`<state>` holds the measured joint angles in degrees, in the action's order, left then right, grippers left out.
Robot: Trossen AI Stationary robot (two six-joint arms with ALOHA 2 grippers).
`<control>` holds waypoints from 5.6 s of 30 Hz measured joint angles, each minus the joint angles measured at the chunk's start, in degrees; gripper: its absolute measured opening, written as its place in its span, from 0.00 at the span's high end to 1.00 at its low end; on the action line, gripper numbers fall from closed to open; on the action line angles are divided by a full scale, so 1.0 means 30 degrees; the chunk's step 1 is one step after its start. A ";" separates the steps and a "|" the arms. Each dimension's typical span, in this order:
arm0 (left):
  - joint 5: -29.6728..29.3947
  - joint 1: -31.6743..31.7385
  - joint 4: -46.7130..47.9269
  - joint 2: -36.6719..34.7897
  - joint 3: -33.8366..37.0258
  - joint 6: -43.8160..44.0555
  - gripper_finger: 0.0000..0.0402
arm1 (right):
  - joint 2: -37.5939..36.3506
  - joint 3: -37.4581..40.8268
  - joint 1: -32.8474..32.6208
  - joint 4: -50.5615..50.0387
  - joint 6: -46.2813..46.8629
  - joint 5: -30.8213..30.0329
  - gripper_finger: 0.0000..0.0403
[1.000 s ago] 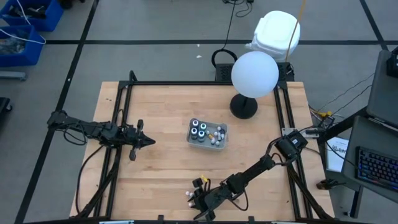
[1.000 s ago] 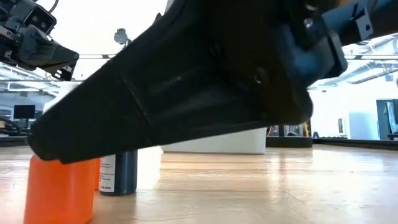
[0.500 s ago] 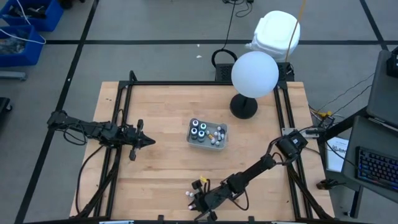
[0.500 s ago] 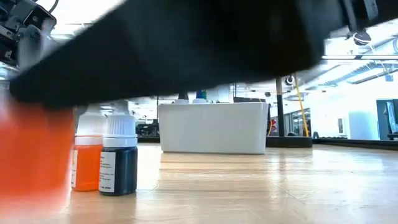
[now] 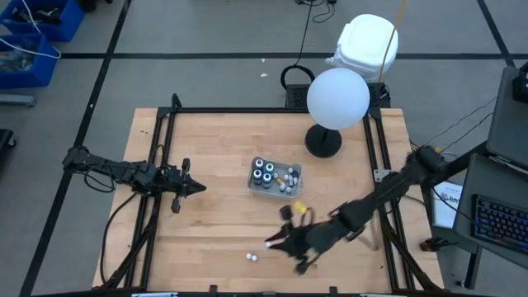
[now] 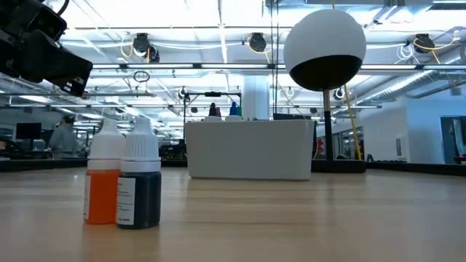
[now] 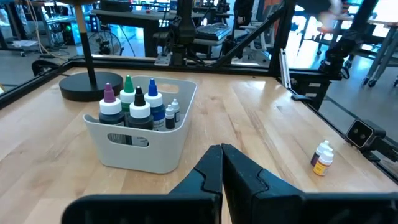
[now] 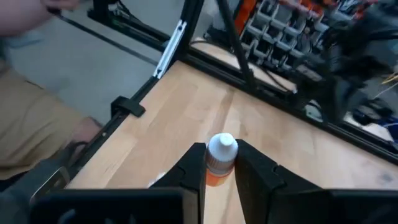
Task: Pick & Place food coloring
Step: Put the small orange food coloring bottle into the gray bin
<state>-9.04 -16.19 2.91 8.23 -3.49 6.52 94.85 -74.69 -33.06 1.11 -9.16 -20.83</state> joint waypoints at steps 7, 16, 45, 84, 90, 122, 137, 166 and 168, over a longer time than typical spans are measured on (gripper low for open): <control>0.0015 0.0007 0.0135 0.0003 0.0000 0.0459 0.97 | -0.8417 0.7508 -0.0200 0.1698 0.1740 -0.3077 0.87; 0.0022 0.0000 0.0150 0.0000 0.0000 0.0882 0.98 | -1.7745 1.6921 -0.0612 0.5037 0.4057 -0.5579 0.88; -0.0656 0.0003 0.0399 0.0003 0.0000 0.0882 0.98 | -0.8231 1.4904 0.7817 1.0250 0.5099 -0.0840 0.88; -0.0510 0.0005 0.0536 0.0005 0.0000 0.0299 0.98 | 0.1113 1.0294 1.0783 0.8077 0.6383 0.3944 0.76; -0.0510 0.0003 0.0533 0.0000 0.0000 0.0299 0.98 | 0.1079 1.0294 1.0783 0.8131 0.6723 0.3912 0.68; -0.0488 0.0005 0.1070 0.0007 -0.0015 0.0549 0.97 | -2.1730 1.9193 0.5603 0.3349 0.5739 0.1874 0.99; -0.0481 0.0007 0.1131 0.0007 -0.0022 -0.0154 0.98 | -2.7970 2.1448 0.6409 0.3674 0.4615 0.3519 1.00; 0.0474 -0.3448 -0.5721 1.0274 -0.1708 0.1859 0.98 | -2.8416 2.3168 0.6244 0.3000 0.4108 0.4024 1.00; -0.0775 -0.4278 -0.5718 1.3190 -0.3293 0.1831 0.98 | -2.8416 2.3168 0.6244 0.3020 0.4108 0.4017 1.00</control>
<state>-11.36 -29.02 -14.24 47.80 -13.37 12.02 9.61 -5.19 -14.33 10.17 3.16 -8.77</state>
